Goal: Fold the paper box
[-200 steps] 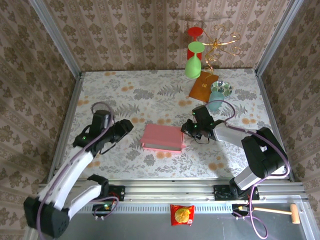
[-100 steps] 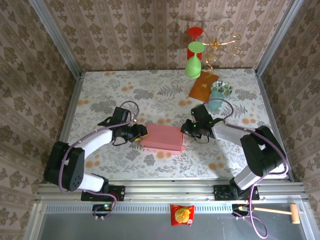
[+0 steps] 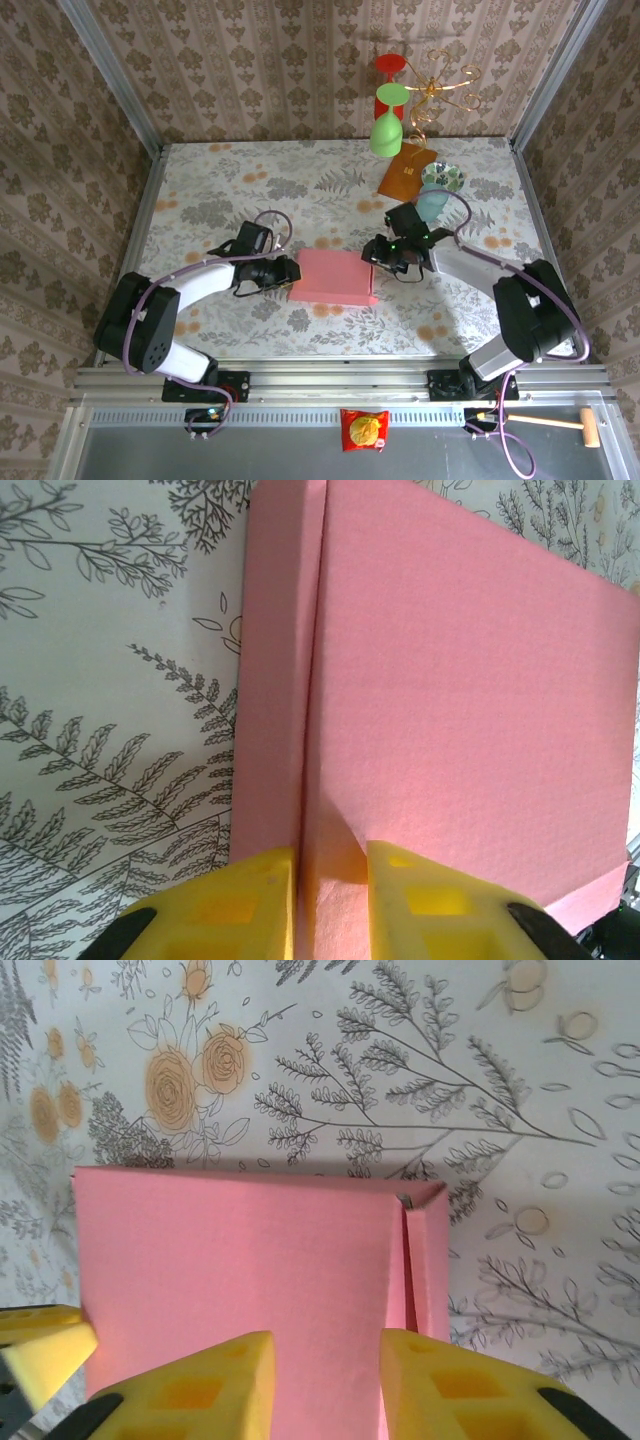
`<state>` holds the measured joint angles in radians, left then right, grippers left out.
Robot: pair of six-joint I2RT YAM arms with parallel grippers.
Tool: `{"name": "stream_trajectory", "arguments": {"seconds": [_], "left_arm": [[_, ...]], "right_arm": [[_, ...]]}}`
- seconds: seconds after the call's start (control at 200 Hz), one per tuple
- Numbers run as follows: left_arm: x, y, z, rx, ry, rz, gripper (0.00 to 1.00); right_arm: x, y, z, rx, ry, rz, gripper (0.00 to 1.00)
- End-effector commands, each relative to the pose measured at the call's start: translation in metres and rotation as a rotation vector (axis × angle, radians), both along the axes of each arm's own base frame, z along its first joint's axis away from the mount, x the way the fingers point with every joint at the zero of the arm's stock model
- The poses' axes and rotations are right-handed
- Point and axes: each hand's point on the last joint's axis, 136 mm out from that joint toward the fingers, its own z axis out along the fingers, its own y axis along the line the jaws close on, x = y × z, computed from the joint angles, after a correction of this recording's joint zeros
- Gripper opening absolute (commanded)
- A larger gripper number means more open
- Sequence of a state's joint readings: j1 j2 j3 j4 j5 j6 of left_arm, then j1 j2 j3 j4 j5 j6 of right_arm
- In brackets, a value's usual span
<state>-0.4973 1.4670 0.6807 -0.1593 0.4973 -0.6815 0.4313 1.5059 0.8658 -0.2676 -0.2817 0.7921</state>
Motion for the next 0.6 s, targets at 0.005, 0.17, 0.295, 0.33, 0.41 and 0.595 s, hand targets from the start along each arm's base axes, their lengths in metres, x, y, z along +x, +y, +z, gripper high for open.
{"name": "stream_trajectory", "arguments": {"seconds": [0.005,0.17,0.295,0.33,0.41,0.595], "left_arm": [[-0.018,0.014,-0.023,0.101,0.051,-0.023,0.23],[-0.023,0.016,-0.026,0.128,0.058,-0.037,0.24],[-0.024,0.014,-0.027,0.132,0.06,-0.043,0.24],[-0.025,0.014,-0.028,0.134,0.061,-0.043,0.25],[-0.026,0.013,-0.03,0.137,0.064,-0.046,0.24],[-0.027,0.009,-0.031,0.139,0.064,-0.049,0.24]], "right_arm": [[-0.027,-0.011,-0.001,0.012,0.049,0.011,0.39],[-0.052,-0.01,-0.004,0.089,0.069,0.042,0.47],[-0.061,-0.002,-0.016,0.15,0.102,0.053,0.49],[-0.061,-0.001,-0.017,0.157,0.1,0.052,0.5],[-0.06,0.001,-0.022,0.166,0.102,0.045,0.5],[-0.06,0.002,-0.046,0.151,0.155,0.044,0.43]]}}
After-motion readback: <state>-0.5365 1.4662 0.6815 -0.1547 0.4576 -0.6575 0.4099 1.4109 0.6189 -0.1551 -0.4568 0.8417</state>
